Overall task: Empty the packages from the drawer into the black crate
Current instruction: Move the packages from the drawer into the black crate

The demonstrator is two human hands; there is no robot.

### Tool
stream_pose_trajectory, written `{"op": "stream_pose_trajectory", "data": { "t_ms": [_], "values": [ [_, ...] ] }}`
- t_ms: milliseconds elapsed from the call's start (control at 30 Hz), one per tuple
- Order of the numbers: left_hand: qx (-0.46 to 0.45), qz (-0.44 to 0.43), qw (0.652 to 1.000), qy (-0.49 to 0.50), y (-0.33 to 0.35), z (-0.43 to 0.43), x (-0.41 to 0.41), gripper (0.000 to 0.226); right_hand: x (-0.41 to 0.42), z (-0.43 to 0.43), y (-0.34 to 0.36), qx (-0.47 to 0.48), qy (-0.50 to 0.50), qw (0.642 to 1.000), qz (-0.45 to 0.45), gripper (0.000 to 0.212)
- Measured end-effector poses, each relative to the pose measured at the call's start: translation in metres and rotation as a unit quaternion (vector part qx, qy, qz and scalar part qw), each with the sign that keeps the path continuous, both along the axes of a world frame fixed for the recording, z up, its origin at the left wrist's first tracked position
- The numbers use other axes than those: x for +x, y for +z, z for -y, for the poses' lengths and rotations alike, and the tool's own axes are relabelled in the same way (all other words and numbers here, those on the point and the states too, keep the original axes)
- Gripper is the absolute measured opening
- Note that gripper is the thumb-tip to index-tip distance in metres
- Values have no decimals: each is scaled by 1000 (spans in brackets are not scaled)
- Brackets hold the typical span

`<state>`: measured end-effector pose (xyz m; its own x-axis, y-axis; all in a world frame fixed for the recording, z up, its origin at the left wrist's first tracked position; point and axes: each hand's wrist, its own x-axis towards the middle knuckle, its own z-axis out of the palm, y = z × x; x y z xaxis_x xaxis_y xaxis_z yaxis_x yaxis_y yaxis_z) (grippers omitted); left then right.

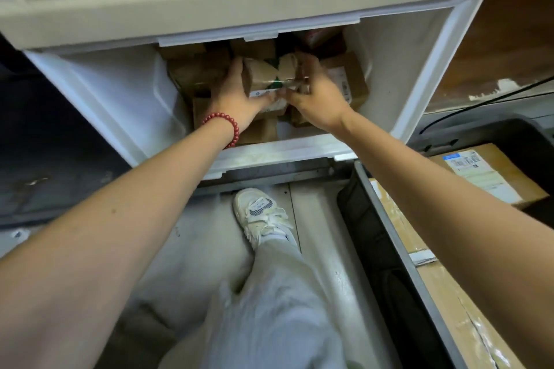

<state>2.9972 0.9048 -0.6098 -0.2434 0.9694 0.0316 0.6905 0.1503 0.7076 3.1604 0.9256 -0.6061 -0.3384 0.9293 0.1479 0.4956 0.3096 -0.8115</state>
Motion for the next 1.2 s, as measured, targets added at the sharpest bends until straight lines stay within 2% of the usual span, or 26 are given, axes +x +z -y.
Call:
{"op": "stream_pose_trajectory", "data": {
  "t_ms": [67,133,200,300,367,433,500,667,767,900,1100,1200],
  "values": [
    [17,-31,999,-11,16,29,2,90,9,24,11,-14,8,999,-35,67],
    [38,-34,997,-57,33,56,5,76,20,52,24,-29,13,997,-71,66],
    [49,4,994,-102,43,84,12,61,32,80,29,-39,14,992,-120,59],
    [62,63,991,-101,37,124,22,56,42,121,17,-52,-20,981,-184,51],
    [31,85,990,-104,30,140,25,57,41,149,6,-111,-70,953,-273,49],
    [-38,109,987,-114,28,143,21,60,42,172,-1,-186,-117,906,-363,51],
    [-72,147,982,-96,28,142,15,66,46,184,-4,-226,-138,881,-391,52],
    [-70,265,960,-56,20,146,20,74,53,183,6,-224,-167,879,-386,43],
    [-49,299,953,-21,25,147,18,79,52,182,6,-215,-171,886,-373,39],
    [-19,313,949,3,31,148,15,55,49,187,1,-222,-154,900,-343,38],
    [-13,326,944,41,30,142,14,41,52,188,0,-175,-89,937,-289,62],
    [-13,321,946,42,31,141,15,37,54,188,-2,-139,-89,948,-272,65]
  ]
}}
